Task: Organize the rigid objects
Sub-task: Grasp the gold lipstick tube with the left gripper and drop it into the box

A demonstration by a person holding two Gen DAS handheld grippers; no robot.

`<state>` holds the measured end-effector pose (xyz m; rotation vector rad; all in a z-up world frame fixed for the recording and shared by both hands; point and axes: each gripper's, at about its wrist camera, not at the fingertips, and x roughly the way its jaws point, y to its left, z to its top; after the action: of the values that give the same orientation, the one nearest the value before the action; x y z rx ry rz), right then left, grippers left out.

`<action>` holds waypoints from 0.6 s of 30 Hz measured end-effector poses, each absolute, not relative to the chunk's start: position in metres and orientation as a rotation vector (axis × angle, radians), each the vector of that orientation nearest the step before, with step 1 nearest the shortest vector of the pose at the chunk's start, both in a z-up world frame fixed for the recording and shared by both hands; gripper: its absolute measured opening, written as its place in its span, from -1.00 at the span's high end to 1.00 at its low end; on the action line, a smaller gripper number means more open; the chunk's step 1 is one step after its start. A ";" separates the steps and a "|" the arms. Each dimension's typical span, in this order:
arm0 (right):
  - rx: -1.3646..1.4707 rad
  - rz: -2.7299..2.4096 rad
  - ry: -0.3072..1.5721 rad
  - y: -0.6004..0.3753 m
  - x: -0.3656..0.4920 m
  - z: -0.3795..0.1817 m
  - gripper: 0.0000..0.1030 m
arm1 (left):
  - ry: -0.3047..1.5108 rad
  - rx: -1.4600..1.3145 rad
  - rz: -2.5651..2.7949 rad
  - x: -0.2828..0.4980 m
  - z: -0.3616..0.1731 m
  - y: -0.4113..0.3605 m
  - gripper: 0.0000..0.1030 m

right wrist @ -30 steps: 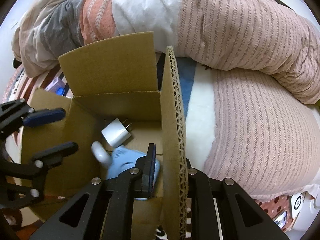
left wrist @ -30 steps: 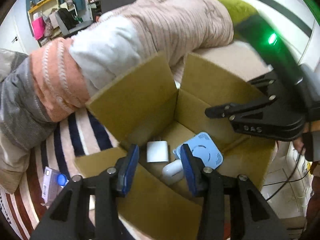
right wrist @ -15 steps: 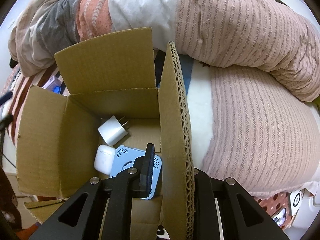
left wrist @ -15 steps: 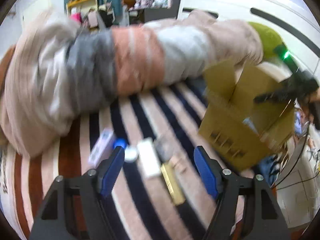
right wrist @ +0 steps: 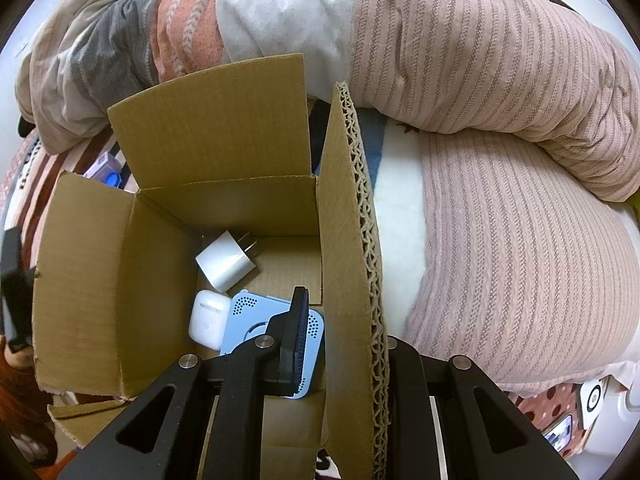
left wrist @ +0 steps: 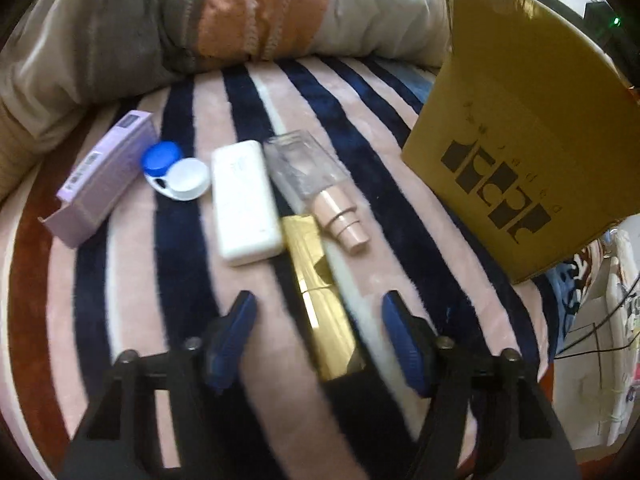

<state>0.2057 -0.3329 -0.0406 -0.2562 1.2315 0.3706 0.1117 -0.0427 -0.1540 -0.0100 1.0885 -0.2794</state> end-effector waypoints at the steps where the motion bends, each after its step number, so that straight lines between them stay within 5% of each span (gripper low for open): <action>1: -0.257 0.371 1.232 -0.333 0.206 -0.041 0.73 | 1.081 0.015 -0.259 0.113 -0.155 -0.048 0.06; 3: -0.258 0.371 1.232 -0.333 0.206 -0.041 0.73 | 1.070 0.042 -0.230 0.114 -0.155 -0.052 0.44; 7: -0.258 0.372 1.231 -0.333 0.206 -0.041 0.73 | 1.051 0.027 -0.214 0.115 -0.153 -0.051 0.70; 18: -0.259 0.374 1.231 -0.334 0.206 -0.040 0.72 | 0.948 0.072 -0.226 0.090 -0.098 -0.035 0.71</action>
<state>0.2061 -0.3340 -0.0403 -0.2591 1.2308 0.3742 0.0898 -0.0349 -0.0978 0.0719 0.9479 -0.2256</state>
